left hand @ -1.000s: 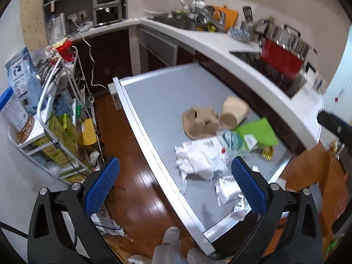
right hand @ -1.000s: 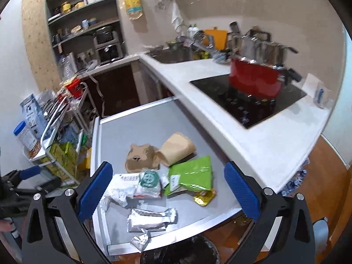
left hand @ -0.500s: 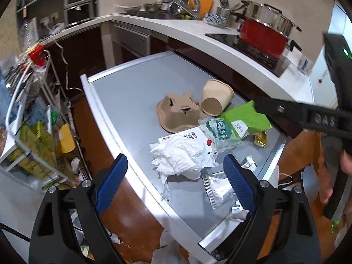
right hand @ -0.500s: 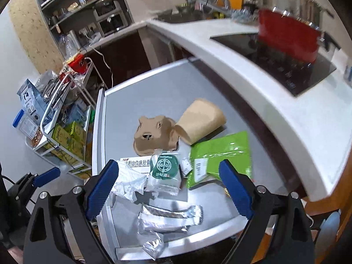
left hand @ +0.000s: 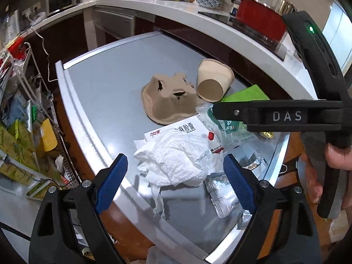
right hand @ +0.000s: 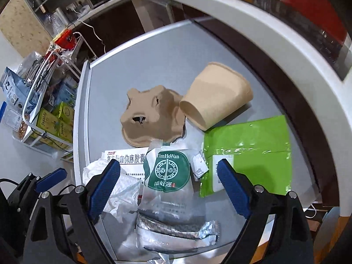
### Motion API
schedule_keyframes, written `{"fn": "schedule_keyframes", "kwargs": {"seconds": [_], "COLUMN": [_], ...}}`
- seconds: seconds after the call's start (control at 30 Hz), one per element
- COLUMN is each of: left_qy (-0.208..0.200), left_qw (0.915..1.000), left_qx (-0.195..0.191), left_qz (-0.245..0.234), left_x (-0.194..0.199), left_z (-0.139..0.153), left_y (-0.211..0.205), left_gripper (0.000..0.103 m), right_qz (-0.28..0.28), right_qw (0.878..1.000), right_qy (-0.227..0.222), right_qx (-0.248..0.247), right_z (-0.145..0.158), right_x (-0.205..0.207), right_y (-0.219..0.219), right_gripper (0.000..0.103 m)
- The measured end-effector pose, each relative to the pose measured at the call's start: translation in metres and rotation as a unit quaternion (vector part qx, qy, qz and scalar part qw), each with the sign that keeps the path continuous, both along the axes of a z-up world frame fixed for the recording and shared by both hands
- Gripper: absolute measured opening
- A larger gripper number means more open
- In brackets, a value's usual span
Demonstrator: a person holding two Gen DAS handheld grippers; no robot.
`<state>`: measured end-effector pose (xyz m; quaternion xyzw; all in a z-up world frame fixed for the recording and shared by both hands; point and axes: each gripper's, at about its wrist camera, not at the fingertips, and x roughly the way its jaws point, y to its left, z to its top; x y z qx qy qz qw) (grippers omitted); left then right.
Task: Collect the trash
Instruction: 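Grasp the white tissue with the left tool while the right tool grasps the clear TimHoWan bag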
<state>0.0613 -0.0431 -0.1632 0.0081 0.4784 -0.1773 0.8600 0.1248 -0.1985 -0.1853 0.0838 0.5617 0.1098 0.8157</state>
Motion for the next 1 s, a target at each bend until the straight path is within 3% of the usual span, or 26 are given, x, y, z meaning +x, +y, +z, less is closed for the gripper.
{"fn": "schedule_keyframes", "kwargs": {"seconds": [0.17, 0.23, 0.3, 0.33, 0.4, 0.5, 0.7, 1.0], "left_qy": [0.022, 0.029, 0.036, 0.041, 0.043, 0.055, 0.061, 0.022], "left_qw": [0.9997, 0.9995, 0.9992, 0.9989, 0.9988, 0.9981, 0.9975, 0.9984], "left_qx": [-0.004, -0.006, -0.01, -0.008, -0.002, -0.014, -0.034, -0.051], "left_qz": [-0.008, -0.01, -0.016, -0.019, -0.023, -0.026, -0.014, 0.012], "left_x": [0.011, 0.014, 0.016, 0.016, 0.017, 0.018, 0.019, 0.01], "left_z": [-0.012, -0.016, -0.02, -0.022, -0.025, -0.025, -0.019, 0.019], "left_y": [-0.005, -0.005, -0.005, -0.006, -0.006, -0.002, 0.01, 0.033], "left_gripper": [0.09, 0.088, 0.074, 0.071, 0.057, 0.048, 0.043, 0.043], "right_qz": [0.004, 0.007, 0.007, 0.007, 0.006, 0.011, 0.007, 0.016], "right_qw": [1.0, 1.0, 0.999, 0.999, 0.999, 0.999, 0.999, 0.998], "right_qy": [0.019, 0.027, 0.035, 0.035, 0.031, 0.025, 0.014, -0.024], "right_qx": [0.002, 0.01, 0.023, 0.024, 0.025, 0.026, 0.045, 0.061], "right_z": [-0.012, -0.016, -0.021, -0.023, -0.022, -0.02, -0.012, 0.018], "right_x": [0.005, 0.006, 0.007, 0.006, 0.005, 0.005, 0.005, -0.006], "right_y": [0.002, 0.001, -0.002, -0.002, -0.001, -0.002, -0.009, -0.014], "right_gripper": [0.073, 0.055, 0.045, 0.044, 0.042, 0.041, 0.041, 0.041]}}
